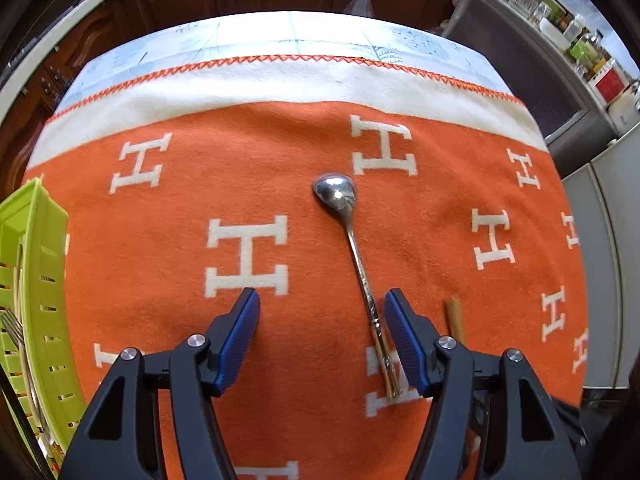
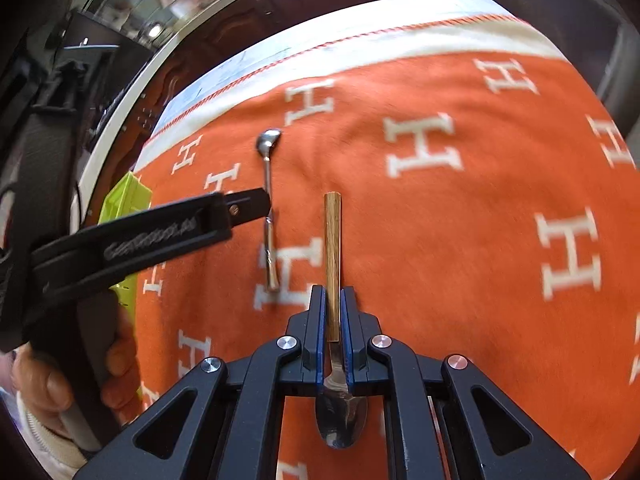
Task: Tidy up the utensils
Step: 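Grasp the long metal spoon by its handle with the left gripper, then carry both spoons into the green tray and open both grippers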
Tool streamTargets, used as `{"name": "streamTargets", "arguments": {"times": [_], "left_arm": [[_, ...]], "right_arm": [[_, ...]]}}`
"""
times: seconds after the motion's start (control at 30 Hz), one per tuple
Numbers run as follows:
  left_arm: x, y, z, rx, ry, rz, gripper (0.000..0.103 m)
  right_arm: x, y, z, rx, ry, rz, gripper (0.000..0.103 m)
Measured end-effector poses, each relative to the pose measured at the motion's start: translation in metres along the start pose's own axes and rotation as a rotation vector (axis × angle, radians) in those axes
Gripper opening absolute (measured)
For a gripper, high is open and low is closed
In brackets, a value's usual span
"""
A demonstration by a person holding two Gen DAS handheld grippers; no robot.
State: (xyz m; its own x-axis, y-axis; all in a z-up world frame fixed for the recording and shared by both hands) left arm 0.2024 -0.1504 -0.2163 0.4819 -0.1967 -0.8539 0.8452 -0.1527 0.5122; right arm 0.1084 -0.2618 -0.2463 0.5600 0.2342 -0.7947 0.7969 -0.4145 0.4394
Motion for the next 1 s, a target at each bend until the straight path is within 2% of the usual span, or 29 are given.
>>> {"name": "streamTargets", "arguments": {"times": [0.13, 0.2, 0.23, 0.3, 0.33, 0.37, 0.53, 0.77, 1.0], "left_arm": [[0.007, 0.002, 0.015, 0.062, 0.075, 0.016, 0.063], [0.009, 0.004, 0.022, 0.075, 0.087, 0.025, 0.062], [0.009, 0.004, 0.023, 0.072, 0.084, 0.027, 0.056], [0.009, 0.007, 0.027, 0.071, 0.075, 0.030, 0.035], [0.008, 0.008, 0.028, 0.076, 0.070, 0.032, 0.010], [0.009, 0.010, 0.031, 0.076, 0.045, 0.021, 0.005], [0.006, 0.010, 0.010, -0.040, -0.094, -0.008, 0.002], [-0.023, -0.005, -0.025, -0.085, -0.162, 0.008, 0.002], [-0.068, -0.022, -0.040, -0.046, -0.186, 0.051, 0.002]], "right_arm": [[-0.007, -0.012, 0.005, 0.037, 0.010, 0.004, 0.007], [-0.009, -0.014, 0.008, 0.045, 0.013, 0.005, 0.007], [-0.009, -0.016, 0.008, 0.052, 0.016, 0.006, 0.007], [-0.009, -0.015, 0.011, 0.065, 0.024, 0.006, 0.007], [-0.009, -0.015, 0.012, 0.071, 0.028, 0.006, 0.007], [-0.010, -0.015, 0.015, 0.074, 0.032, 0.006, 0.007], [-0.014, -0.016, 0.022, 0.093, 0.052, 0.012, 0.007], [-0.016, -0.018, 0.023, 0.091, 0.049, 0.012, 0.007], [-0.023, -0.023, 0.005, 0.060, 0.070, 0.021, 0.007]]}}
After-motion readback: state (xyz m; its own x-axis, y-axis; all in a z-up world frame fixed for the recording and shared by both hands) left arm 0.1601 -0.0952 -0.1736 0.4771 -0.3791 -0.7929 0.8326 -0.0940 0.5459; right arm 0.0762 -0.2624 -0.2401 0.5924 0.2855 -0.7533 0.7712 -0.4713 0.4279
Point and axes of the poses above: each gripper's, at about its wrist camera, not at the fingertips, and x roughly the way its jaws point, z to its right, y to its top, the point moved 2 cm from there along x, roughly the way its jaws point, and after that the axes turned 14 degrees about z, right-handed, at the moved point
